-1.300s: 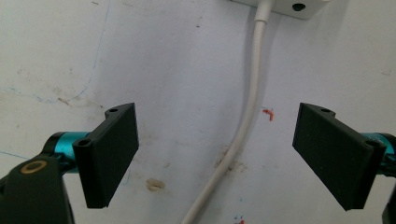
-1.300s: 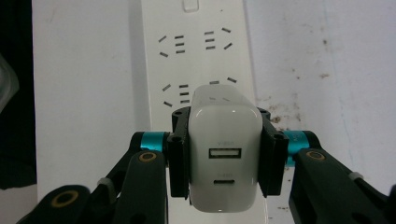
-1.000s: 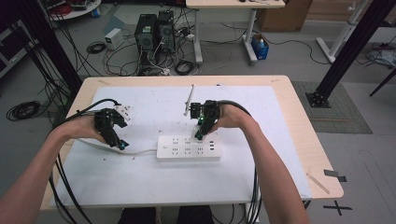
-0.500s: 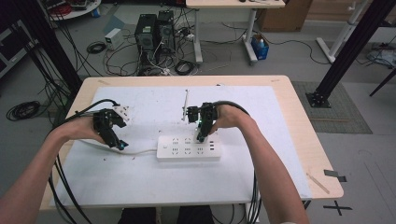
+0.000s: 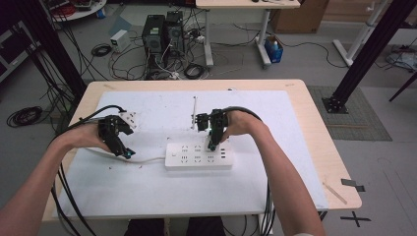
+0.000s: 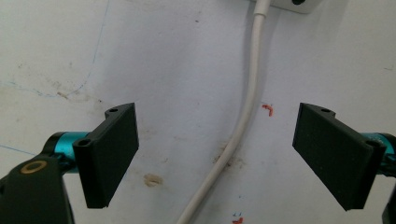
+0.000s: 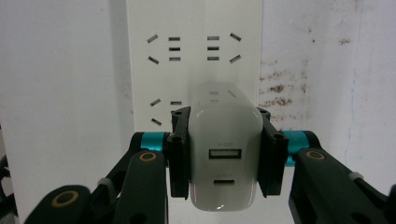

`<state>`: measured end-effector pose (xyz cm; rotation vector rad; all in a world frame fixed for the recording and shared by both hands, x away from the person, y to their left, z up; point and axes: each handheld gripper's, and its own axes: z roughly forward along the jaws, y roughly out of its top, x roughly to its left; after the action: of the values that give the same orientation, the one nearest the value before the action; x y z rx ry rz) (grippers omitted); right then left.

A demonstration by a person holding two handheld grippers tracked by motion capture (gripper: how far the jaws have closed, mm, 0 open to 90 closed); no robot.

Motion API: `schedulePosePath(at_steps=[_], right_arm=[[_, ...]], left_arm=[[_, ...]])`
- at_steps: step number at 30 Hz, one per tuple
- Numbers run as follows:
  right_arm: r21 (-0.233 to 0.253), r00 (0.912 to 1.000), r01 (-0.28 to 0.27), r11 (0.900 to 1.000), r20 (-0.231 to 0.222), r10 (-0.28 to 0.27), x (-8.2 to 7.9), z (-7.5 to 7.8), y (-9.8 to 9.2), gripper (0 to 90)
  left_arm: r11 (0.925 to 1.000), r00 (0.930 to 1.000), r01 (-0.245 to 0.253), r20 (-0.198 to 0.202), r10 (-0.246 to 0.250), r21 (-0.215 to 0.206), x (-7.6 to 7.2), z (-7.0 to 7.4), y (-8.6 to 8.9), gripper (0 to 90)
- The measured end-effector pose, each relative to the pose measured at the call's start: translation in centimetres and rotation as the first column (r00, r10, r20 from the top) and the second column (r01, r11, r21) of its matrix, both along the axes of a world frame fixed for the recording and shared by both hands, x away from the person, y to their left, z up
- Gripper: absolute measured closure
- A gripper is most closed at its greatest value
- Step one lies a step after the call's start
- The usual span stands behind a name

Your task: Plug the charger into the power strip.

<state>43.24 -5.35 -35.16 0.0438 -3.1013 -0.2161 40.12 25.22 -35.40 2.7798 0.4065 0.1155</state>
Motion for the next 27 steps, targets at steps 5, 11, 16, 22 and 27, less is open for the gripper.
schedulePosePath(at_steps=[5, 11, 16, 22, 27], right_arm=[[-0.01, 1.0, -0.004, 1.0, 0.003, 0.004, -0.03, -0.1, 0.43, 62.3], [-0.009, 0.9999, -0.007, 1.0, 0.013, 0.007, -0.19, -0.17, 0.65, 62.3], [0.007, 0.9999, -0.001, 1.0, 0.016, 0.001, -0.33, -0.24, 0.6, 62.3], [0.025, 0.9996, -0.004, 1.0, 0.028, 0.003, -0.51, -0.29, 0.37, 62.3], [0.06, 0.9998, 0.017, 0.998, 0.011, -0.018, -0.33, -0.38, -0.07, 62.4]], left_arm=[[1.0, 1.0, -0.001, 0.0, 0.001, 0.0, -0.11, -0.09, -0.05, 14.5], [0.9999, 0.9999, -0.011, 0.004, 0.011, -0.011, -0.27, -0.17, -0.08, 14.6], [0.9999, 1.0, -0.007, 0.005, 0.007, -0.009, -0.45, -0.17, -0.01, 14.5], [0.9998, 0.9998, -0.014, 0.015, 0.014, -0.012, -0.58, -0.04, 0.19, 14.5], [0.9999, 0.9998, -0.012, 0.017, 0.012, -0.011, -0.69, 0.06, 0.11, 14.5]])
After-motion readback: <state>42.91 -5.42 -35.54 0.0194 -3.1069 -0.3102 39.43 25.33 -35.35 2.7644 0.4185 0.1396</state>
